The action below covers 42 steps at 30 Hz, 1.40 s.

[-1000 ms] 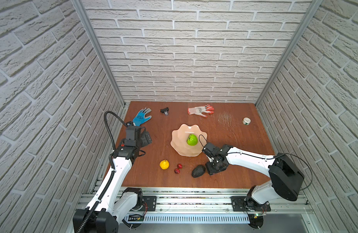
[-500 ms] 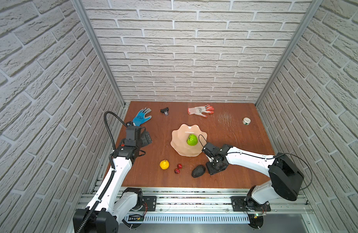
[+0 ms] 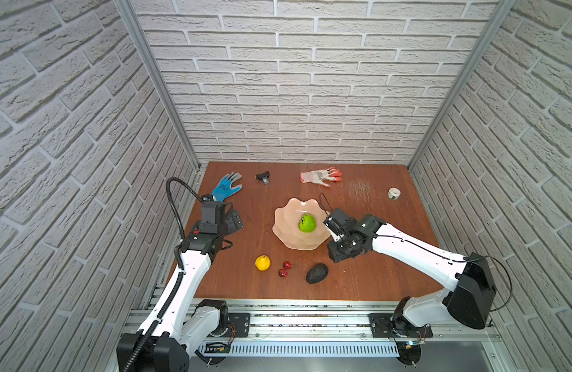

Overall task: Arrange fruit in a fruit bowl
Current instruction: Pick up the fruit from the bottom-center of the table, then place the fruit in the fruit bowl.

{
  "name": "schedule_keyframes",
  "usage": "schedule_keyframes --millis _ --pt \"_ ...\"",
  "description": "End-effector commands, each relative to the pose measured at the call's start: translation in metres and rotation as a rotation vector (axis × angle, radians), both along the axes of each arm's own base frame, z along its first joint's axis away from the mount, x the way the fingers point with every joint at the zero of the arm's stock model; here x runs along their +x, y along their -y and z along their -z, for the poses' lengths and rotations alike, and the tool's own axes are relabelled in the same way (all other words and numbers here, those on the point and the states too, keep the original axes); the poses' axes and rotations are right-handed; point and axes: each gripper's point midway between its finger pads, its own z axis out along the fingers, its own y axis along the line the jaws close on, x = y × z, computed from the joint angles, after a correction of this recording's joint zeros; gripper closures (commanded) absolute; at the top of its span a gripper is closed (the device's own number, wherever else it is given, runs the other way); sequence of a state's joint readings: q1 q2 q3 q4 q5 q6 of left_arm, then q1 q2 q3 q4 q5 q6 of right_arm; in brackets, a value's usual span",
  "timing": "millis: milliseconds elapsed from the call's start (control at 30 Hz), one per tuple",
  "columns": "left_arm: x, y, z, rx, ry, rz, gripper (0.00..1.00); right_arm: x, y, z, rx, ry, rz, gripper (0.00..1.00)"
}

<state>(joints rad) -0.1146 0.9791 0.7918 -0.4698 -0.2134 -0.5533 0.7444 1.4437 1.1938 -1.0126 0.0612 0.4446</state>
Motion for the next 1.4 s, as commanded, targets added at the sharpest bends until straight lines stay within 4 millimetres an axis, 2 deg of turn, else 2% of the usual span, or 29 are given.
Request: schedule_keyframes --millis 0,133,267,433,533,600,733,867,1100,1367 --pt "-0.001 -0.002 -0.006 0.015 0.032 -0.008 0.03 0.014 -0.005 -0.024 -0.005 0.042 -0.044 0.51" --pt "-0.004 -0.003 -0.007 0.016 0.039 -0.012 0.03 0.048 -0.037 -0.05 0.053 0.12 -0.099 0.51" --pt "-0.008 -0.002 -0.006 0.0 0.04 -0.014 0.03 0.079 -0.074 -0.052 0.093 0.144 -0.176 0.51" --pt "-0.012 -0.003 -0.004 -0.012 0.042 -0.025 0.03 0.113 -0.115 -0.045 0.135 0.159 -0.247 0.51" --pt "-0.013 -0.003 -0.004 -0.024 0.045 -0.031 0.03 0.127 -0.131 -0.036 0.142 0.146 -0.268 0.51" --pt "-0.014 -0.003 -0.003 -0.027 0.045 -0.034 0.03 0.132 -0.14 -0.016 0.135 0.11 -0.282 0.51" --pt "-0.015 -0.003 -0.002 -0.025 0.048 -0.035 0.03 0.145 -0.15 -0.002 0.146 0.115 -0.287 0.51" --pt "-0.014 -0.004 -0.002 -0.023 0.044 -0.036 0.03 0.157 -0.152 0.008 0.124 0.121 -0.284 0.5" --pt "-0.015 -0.006 -0.006 -0.009 0.05 -0.037 0.03 0.175 -0.149 0.023 0.059 0.149 -0.302 0.5" --pt "-0.019 -0.008 -0.008 -0.008 0.056 -0.046 0.03 0.184 -0.143 0.042 0.019 0.133 -0.306 0.49"
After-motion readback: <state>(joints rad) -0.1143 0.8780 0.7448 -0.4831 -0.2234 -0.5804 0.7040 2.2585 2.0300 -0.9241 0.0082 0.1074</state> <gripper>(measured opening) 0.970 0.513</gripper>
